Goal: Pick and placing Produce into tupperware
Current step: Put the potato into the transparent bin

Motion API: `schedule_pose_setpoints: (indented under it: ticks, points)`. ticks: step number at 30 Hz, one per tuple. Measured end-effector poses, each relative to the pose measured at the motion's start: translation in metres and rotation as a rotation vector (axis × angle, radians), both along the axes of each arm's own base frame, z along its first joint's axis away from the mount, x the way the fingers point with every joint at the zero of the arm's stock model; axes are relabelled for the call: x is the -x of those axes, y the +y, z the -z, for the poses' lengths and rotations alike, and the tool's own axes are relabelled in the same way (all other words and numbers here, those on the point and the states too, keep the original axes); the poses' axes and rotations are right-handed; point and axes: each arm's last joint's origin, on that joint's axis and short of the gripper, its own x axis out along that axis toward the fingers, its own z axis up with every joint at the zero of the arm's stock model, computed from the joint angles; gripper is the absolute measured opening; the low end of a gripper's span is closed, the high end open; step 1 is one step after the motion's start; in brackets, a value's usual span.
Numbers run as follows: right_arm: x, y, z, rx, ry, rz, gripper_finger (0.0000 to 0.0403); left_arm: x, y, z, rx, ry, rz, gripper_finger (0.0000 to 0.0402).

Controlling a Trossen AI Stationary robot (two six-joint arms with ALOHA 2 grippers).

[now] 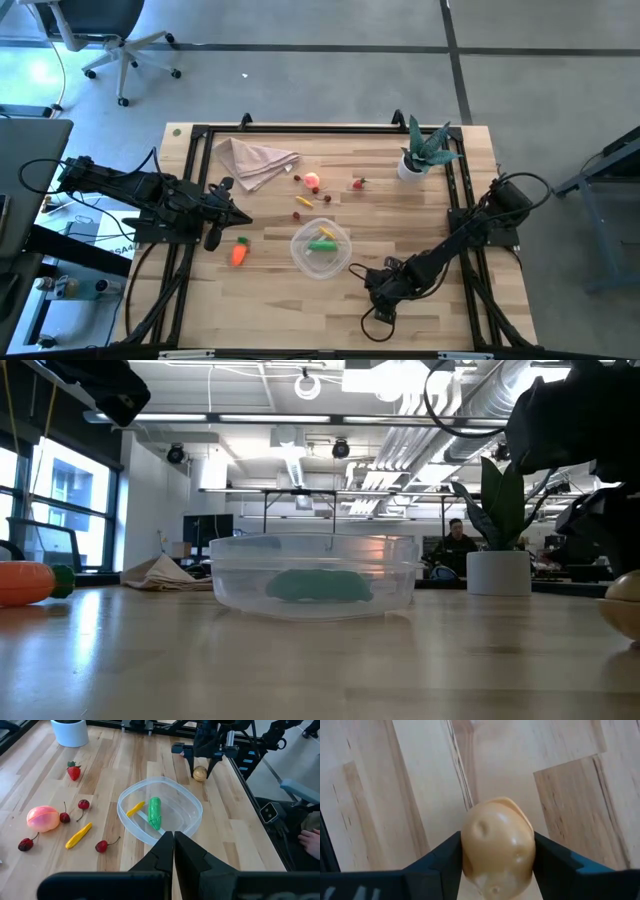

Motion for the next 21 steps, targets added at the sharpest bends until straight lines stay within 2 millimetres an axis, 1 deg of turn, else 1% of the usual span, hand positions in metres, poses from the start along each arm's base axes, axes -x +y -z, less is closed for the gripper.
schedule_pose_setpoints:
  ticks: [5, 11, 16, 21]
  points:
    - [-0.005, 0.002, -0.006, 0.041, -0.014, -0.031, 0.0186, 0.000, 0.000, 0.000, 0.000, 0.000, 0.000, 0.0005]
    - [-0.009, 0.003, -0.020, 0.089, -0.002, -0.044, 0.0186, 0.000, 0.000, 0.000, 0.000, 0.000, 0.000, 0.0005]
    - [-0.020, 0.004, -0.042, 0.129, -0.030, -0.078, 0.0186, 0.000, 0.000, 0.000, 0.000, 0.000, 0.000, 0.0005]
    - [-0.036, 0.001, -0.074, 0.226, -0.099, -0.138, 0.0185, 0.000, 0.000, 0.000, 0.000, 0.000, 0.000, 0.0005]
